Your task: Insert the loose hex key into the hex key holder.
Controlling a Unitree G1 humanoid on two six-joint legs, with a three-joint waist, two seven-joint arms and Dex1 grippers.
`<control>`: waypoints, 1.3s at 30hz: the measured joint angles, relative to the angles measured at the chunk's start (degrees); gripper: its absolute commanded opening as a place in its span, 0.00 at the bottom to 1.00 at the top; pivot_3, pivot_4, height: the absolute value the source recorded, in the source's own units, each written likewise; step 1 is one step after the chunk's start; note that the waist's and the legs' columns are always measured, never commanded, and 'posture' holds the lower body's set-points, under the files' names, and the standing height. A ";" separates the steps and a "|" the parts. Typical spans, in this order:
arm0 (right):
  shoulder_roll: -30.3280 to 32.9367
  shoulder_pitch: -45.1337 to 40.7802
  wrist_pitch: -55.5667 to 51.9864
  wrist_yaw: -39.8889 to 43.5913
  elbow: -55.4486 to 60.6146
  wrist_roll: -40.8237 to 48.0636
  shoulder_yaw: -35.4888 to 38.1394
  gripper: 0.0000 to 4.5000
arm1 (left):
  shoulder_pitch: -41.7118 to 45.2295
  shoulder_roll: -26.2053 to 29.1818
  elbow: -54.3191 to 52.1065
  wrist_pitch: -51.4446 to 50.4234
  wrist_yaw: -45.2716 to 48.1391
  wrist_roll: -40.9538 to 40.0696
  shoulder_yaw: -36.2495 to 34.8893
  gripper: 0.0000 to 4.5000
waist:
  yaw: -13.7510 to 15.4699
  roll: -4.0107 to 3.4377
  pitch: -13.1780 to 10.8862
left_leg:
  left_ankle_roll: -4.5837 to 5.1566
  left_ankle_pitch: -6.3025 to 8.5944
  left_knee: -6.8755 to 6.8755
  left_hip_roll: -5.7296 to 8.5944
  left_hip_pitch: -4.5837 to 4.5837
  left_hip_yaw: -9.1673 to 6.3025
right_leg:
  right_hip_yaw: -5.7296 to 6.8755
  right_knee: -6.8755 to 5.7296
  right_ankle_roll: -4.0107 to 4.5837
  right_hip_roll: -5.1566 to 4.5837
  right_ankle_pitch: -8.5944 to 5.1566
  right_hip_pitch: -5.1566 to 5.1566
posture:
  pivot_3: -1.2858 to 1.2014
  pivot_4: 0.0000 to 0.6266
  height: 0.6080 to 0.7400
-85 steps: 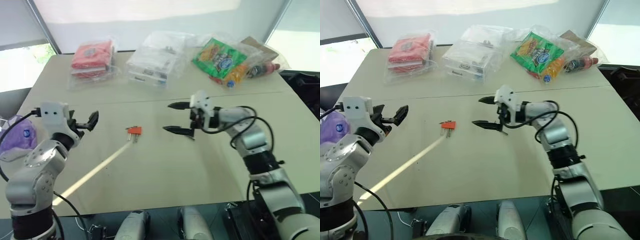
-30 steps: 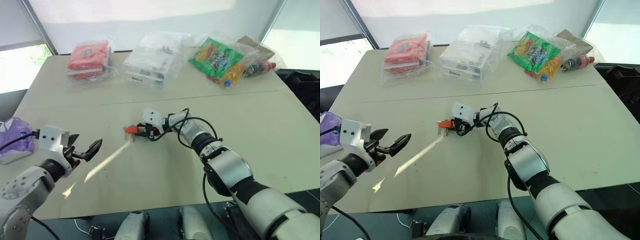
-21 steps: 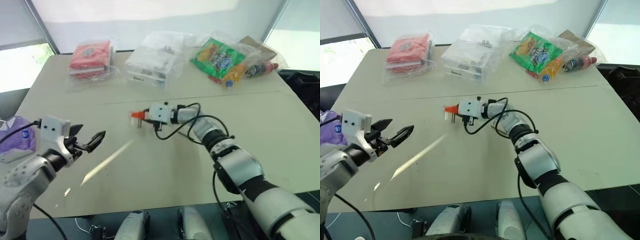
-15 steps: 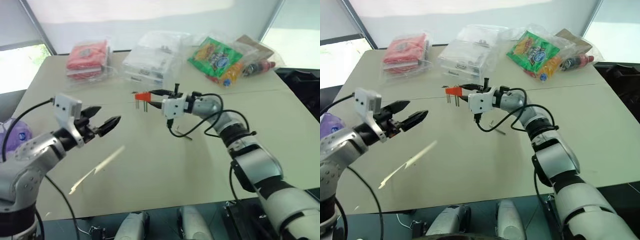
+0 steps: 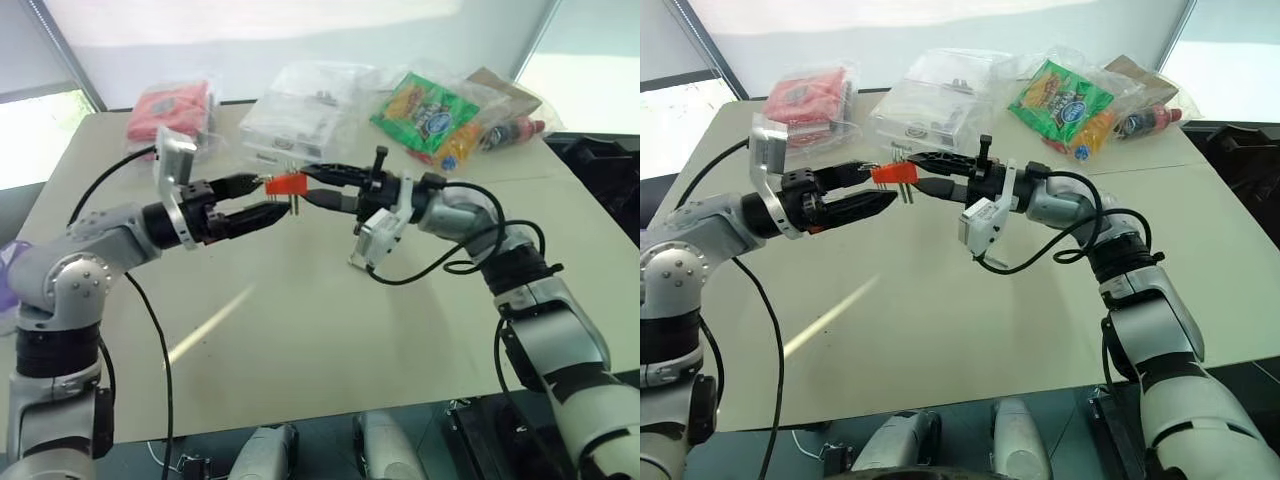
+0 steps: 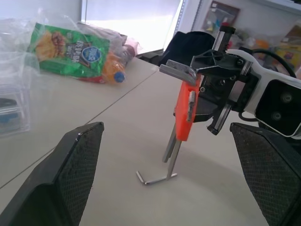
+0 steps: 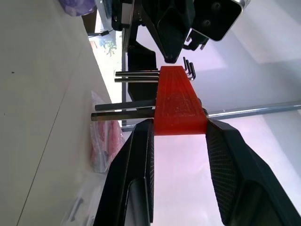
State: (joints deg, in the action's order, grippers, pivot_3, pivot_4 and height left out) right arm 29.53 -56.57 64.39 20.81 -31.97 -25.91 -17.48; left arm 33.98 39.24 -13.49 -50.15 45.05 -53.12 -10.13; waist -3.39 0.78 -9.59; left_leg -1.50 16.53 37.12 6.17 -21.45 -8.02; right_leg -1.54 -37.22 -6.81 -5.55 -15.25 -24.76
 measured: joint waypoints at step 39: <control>0.87 1.84 -3.48 3.17 3.06 2.05 -0.12 0.22 | 1.90 -6.84 0.90 2.24 -0.04 2.56 1.07 0.01 | 0.82 0.01 0.00 | 0.00 0.00 0.08 0.01 -0.01 0.02 | -0.01 -0.01 0.00 -0.01 0.00 0.02 | 0.52 0.24 1.00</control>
State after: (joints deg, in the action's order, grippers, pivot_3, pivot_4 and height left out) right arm 30.39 -54.73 60.91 23.98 -28.91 -23.87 -17.60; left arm 35.88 32.40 -12.59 -47.91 45.01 -50.56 -9.06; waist -2.57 0.79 -9.59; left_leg -1.49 16.53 37.20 6.18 -21.46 -8.00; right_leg -1.55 -37.23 -6.81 -5.56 -15.25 -24.74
